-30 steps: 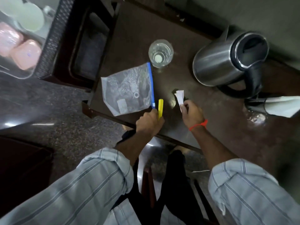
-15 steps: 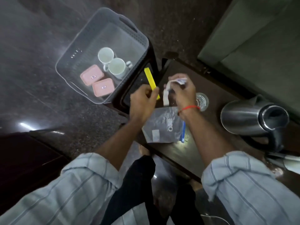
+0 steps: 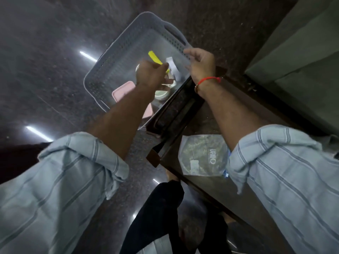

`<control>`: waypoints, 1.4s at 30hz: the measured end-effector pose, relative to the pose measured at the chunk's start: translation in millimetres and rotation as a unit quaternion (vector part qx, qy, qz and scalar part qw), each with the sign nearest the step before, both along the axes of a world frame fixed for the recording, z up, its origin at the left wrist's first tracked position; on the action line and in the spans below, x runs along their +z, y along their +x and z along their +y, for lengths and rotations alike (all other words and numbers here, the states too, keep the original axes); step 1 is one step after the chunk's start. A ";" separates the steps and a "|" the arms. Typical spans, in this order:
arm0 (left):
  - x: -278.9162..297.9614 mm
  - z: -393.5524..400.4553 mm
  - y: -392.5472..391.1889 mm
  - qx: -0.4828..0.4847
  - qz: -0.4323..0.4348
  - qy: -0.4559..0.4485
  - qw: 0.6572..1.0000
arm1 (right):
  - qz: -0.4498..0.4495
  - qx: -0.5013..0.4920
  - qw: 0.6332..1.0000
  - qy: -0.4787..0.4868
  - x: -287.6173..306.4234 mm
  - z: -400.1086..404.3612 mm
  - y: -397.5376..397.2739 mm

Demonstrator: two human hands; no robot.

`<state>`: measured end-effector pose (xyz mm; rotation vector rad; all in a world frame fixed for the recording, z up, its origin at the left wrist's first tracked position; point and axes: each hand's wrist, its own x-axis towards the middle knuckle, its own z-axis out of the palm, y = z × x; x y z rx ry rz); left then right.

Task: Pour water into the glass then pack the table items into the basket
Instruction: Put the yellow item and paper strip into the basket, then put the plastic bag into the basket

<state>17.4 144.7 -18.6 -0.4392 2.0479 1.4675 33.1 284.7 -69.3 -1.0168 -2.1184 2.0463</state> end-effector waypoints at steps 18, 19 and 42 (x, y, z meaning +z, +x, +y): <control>-79.8 11.6 215.4 -0.209 0.152 -0.116 0.959 | -0.081 0.084 0.986 0.120 -14.7 17.1 251.5; -88.4 9.4 232.8 -0.206 0.111 -0.135 0.963 | -0.114 0.088 0.982 0.120 -23.9 17.3 277.0; -93.4 -30.7 274.4 -0.051 0.070 -0.180 0.980 | -0.162 -0.067 0.983 -0.049 -63.0 45.8 338.7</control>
